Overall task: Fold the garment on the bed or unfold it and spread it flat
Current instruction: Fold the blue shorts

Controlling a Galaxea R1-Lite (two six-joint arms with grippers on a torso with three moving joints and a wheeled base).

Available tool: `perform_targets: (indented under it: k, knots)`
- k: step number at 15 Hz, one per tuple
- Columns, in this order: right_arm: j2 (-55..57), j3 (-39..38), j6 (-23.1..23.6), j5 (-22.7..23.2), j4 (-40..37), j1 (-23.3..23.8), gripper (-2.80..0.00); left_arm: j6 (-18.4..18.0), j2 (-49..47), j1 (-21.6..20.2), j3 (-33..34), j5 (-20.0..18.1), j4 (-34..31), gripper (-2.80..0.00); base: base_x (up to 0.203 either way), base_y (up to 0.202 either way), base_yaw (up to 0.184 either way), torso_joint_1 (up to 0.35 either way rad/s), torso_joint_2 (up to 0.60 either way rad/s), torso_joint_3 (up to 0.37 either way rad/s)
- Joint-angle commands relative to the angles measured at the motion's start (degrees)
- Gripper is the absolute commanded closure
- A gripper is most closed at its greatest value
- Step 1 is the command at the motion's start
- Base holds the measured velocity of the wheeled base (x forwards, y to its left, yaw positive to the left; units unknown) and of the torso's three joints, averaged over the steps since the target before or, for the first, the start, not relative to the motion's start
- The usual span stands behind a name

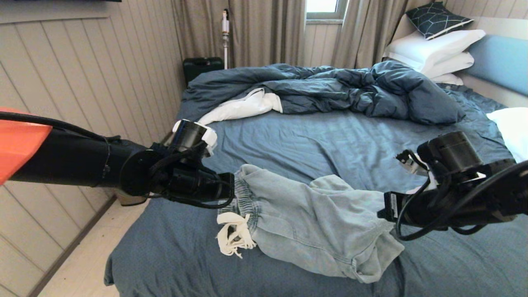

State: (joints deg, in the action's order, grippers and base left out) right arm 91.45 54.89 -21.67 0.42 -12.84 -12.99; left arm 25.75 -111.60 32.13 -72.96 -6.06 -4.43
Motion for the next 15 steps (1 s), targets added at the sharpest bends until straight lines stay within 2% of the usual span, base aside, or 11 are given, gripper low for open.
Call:
perform_targets:
  k: [1, 4, 8, 10, 12, 15]
  knots:
    - [0.1, 0.5, -0.1, 0.0, -0.1, 1.7, 0.00, 0.7, -3.6, 0.6, -2.9, 0.0, -0.3, 0.00, 0.000, 0.000, 0.000, 0.000, 0.00, 0.000]
    - [-0.3, 0.4, 0.2, -0.1, -0.4, 5.6, 0.00, 1.2, -6.4, 0.7, -5.3, 0.0, -1.3, 0.00, 0.000, 0.000, 0.000, 0.000, 0.00, 0.000]
    - [3.3, -1.2, 3.9, 0.2, -0.3, 12.1, 0.00, 1.2, -7.7, 1.9, -3.9, -0.1, -1.7, 0.00, 0.000, 0.000, 0.000, 0.000, 0.00, 0.000]
    - [5.0, -0.9, 4.0, 0.7, 0.1, 12.5, 0.00, 1.2, -9.5, 3.8, -5.2, 0.0, -1.6, 0.00, 0.000, 0.000, 0.000, 0.000, 0.00, 0.000]
    - [7.3, 0.7, 3.6, 1.1, 2.1, 11.9, 0.00, 1.3, -11.0, 5.5, -9.3, 0.0, -2.5, 0.00, 0.000, 0.000, 0.000, 0.000, 0.00, 0.000]
    - [9.3, 3.7, 2.4, 1.0, 5.2, 9.9, 0.00, 1.3, -12.4, 6.4, -13.4, 0.0, -5.6, 0.00, 0.000, 0.000, 0.000, 0.000, 0.00, 0.000]
